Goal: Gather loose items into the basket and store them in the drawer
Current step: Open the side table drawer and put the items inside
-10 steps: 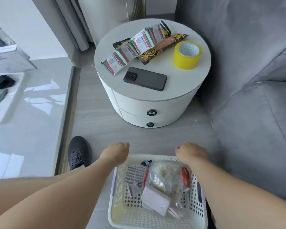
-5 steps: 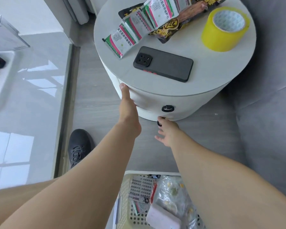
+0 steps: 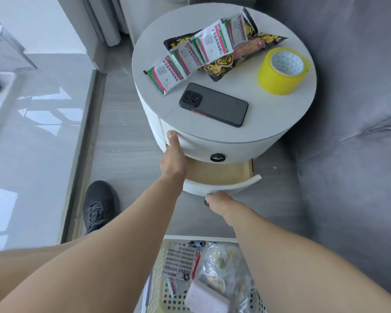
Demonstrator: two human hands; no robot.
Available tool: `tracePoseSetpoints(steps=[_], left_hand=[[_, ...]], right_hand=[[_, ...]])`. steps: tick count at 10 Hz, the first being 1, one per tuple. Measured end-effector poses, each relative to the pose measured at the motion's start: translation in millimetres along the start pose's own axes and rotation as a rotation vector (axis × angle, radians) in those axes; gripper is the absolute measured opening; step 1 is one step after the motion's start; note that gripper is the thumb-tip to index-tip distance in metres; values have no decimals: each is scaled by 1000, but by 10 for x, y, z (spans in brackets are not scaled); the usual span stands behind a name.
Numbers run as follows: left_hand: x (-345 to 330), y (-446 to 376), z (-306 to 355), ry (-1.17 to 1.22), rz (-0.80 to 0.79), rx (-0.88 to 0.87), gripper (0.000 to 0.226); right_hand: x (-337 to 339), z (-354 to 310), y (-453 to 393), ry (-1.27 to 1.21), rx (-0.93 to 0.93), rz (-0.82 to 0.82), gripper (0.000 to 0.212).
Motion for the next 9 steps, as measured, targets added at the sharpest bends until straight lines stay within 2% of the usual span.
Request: tracePoseSetpoints(steps=[1,2,3,4,5,6,7,8,9], left_hand=[[-27,-64,-196,-147,-29,-6,107],[-118,146,-387,-417,-148,-60,109],[-222,365,-653,-781,-233,-168,111],[-213,396,-789,-924,-204,-275,115],[-232,376,-774,-993,-216,-329,114],[-272,385,-779,-1035,-249,-344,112],[-295,436,-727,-1076,-229,-412,106],[-357,497,-687,-1153,-219,-534,95],[-331,554,-785,-1219,-231,-587,91]], right_hand=[[21,199,296,90,-3,-78,17],[277,284,423,-102,-54,132,20],[820,133,834,-71,88,651,15],[1221,-394,1334,-7,531,1066,36],[1358,-577,1354,47,570,1018,37],[1323,-489,1248,-196,625,709,47],[1294,-524,1237,-754,577,403,24],[1333,-561,1198,-988,482,261,23],[1289,-574,1194,-1018,494,118,18]])
Point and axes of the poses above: each hand's wrist, its own y-axis away from the middle knuckle, its own x-axis out of the back of the hand, z = x × y, the point moved 8 cm from there along -y, towards the middle knuckle, and after that the axes turned 6 degrees about z, right-handed, at the moved point
